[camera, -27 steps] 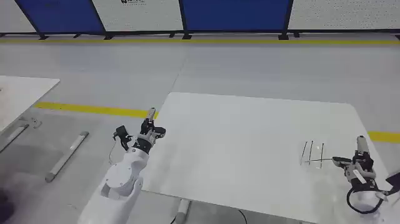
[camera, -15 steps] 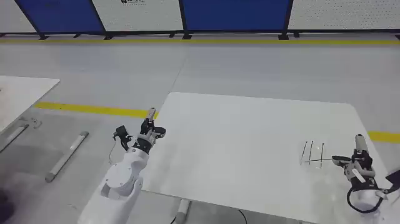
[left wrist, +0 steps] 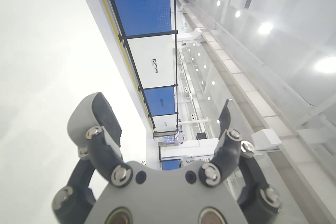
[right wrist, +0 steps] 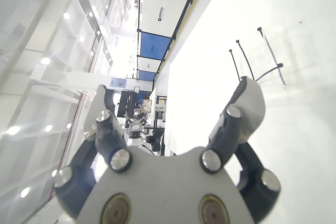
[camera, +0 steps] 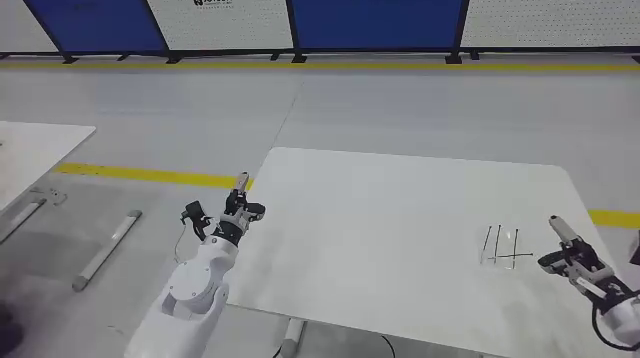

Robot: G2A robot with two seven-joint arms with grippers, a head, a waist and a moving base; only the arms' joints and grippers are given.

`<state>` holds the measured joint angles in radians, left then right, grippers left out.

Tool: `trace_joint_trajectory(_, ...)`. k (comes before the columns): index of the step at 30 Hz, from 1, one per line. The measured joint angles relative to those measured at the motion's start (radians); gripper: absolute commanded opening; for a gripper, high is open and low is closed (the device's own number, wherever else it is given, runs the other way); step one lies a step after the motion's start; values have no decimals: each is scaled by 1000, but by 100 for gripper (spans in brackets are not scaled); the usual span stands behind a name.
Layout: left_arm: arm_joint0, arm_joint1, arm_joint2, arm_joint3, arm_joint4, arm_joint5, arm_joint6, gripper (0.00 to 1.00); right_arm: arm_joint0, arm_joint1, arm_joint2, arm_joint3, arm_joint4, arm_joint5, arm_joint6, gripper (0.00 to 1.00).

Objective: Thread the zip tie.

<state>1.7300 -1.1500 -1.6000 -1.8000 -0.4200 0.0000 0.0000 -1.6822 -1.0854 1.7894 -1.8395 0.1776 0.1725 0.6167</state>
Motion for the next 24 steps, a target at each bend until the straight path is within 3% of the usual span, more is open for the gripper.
trace_joint_trajectory(6,0,0,0,0,0,0,0,100,0,0,0,0,0,0,2,100)
trace_joint_trajectory(8,0,0,0,0,0,0,0,100,29,7,-3,36,33,-7,35,100)
trace_joint_trajectory(9,0,0,0,0,0,0,0,100,57,13,12,70,72,-14,77,100)
trace_joint_trajectory(12,0,0,0,0,0,0,0,100,147,33,71,180,175,-30,333,100)
trace_joint_trajectory(13,0,0,0,0,0,0,0,100,179,40,77,217,181,-24,440,100)
trace_joint_trajectory(17,0,0,0,0,0,0,0,100,287,65,47,331,124,26,709,100)
trace_joint_trajectory(19,0,0,0,0,0,0,0,100,334,80,11,379,56,36,780,100)
trace_joint_trajectory(24,0,0,0,0,0,0,0,100,359,119,-102,419,-74,29,773,100)
